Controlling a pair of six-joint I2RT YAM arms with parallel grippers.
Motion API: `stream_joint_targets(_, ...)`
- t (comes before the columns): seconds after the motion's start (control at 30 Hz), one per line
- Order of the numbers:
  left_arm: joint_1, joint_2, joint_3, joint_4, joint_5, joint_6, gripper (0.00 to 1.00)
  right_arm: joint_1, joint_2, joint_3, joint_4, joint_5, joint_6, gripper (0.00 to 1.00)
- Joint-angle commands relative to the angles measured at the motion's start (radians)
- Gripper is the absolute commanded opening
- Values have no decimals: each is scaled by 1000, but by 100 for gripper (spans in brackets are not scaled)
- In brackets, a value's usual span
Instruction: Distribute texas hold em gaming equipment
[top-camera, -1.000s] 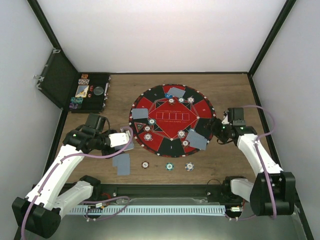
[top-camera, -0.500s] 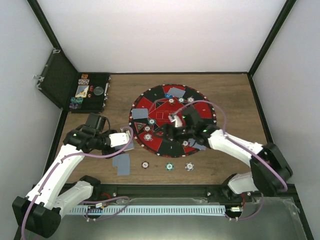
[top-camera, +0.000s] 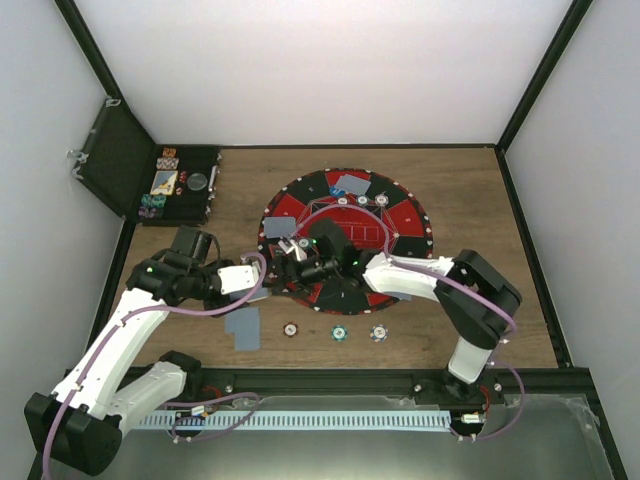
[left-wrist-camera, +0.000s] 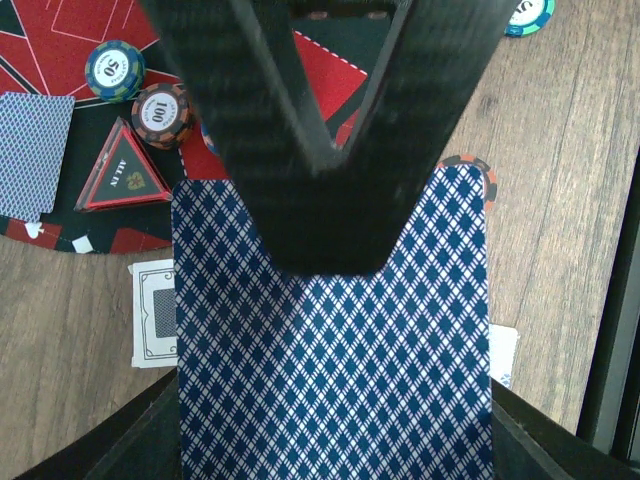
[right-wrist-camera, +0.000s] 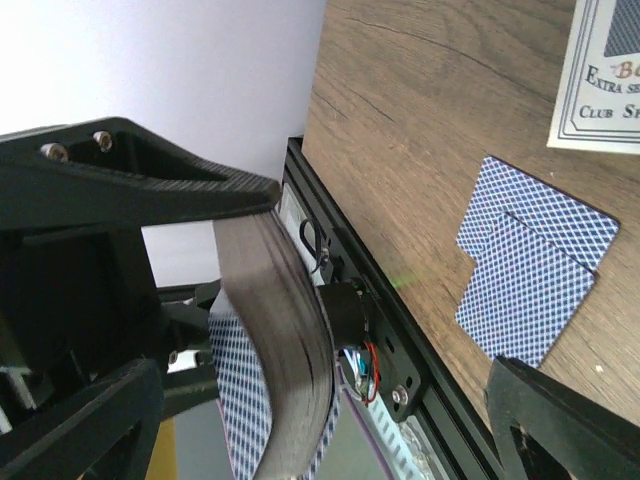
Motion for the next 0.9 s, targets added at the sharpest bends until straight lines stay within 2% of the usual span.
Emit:
stream_joint_targets(0.0, 1, -13, 27, 0, 14, 3, 4, 16, 60, 61, 96, -50, 44, 90)
stream_joint_targets(0.43, 1, -9, 29, 1, 16, 2, 4, 41, 204, 124, 189, -140, 71, 83)
stream_joint_targets(0.7, 1, -16, 33, -4, 14, 5, 4, 24, 218, 120, 101, -143, -10, 75)
stream_joint_targets(0.87, 2, -13, 34, -4, 13, 6, 4, -3, 194, 95, 49, -125, -50, 67)
